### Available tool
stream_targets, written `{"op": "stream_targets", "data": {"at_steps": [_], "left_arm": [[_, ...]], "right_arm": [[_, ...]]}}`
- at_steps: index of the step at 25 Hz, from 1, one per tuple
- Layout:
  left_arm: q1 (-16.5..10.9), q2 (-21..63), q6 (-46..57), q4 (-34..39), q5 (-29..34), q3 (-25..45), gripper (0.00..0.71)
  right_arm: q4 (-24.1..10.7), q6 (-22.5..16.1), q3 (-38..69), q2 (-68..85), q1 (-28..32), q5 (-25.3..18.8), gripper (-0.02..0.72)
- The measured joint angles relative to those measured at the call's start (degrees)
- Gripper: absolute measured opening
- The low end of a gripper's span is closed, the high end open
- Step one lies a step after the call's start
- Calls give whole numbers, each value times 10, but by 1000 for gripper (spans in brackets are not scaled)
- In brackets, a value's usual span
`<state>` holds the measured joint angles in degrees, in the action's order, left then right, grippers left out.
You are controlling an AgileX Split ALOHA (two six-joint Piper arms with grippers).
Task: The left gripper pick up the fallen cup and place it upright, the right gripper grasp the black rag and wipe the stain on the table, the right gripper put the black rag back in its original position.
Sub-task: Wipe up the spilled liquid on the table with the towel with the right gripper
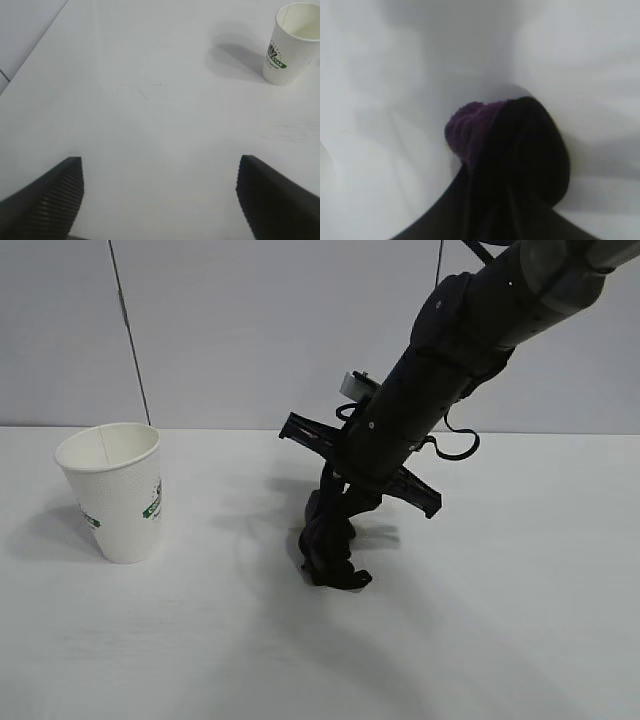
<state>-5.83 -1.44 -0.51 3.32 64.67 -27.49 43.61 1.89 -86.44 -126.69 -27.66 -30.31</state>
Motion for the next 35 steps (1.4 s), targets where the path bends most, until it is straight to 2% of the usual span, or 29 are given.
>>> {"op": "stream_targets", "data": {"at_steps": [2, 6, 12, 18, 24, 28, 32, 35], "left_arm": [[0, 0, 0, 0, 0, 0, 600], [0, 0, 0, 0, 0, 0, 600], [0, 0, 0, 0, 0, 0, 600], [0, 0, 0, 0, 0, 0, 600], [0, 0, 0, 0, 0, 0, 600], [0, 0, 0, 0, 0, 0, 600], [0, 0, 0, 0, 0, 0, 600], [0, 0, 0, 0, 0, 0, 600]], "right_arm": [[12, 13, 0, 0, -12, 7, 74], [14, 21, 0, 0, -19, 30, 74], [-4, 23, 0, 0, -19, 78, 74], [-48, 23, 0, 0, -19, 102, 74], [-75, 22, 0, 0, -19, 105, 74], [-114, 22, 0, 0, -19, 113, 74], [-136, 22, 0, 0, -19, 116, 74], [-142, 2, 0, 0, -17, 104, 74]]}}
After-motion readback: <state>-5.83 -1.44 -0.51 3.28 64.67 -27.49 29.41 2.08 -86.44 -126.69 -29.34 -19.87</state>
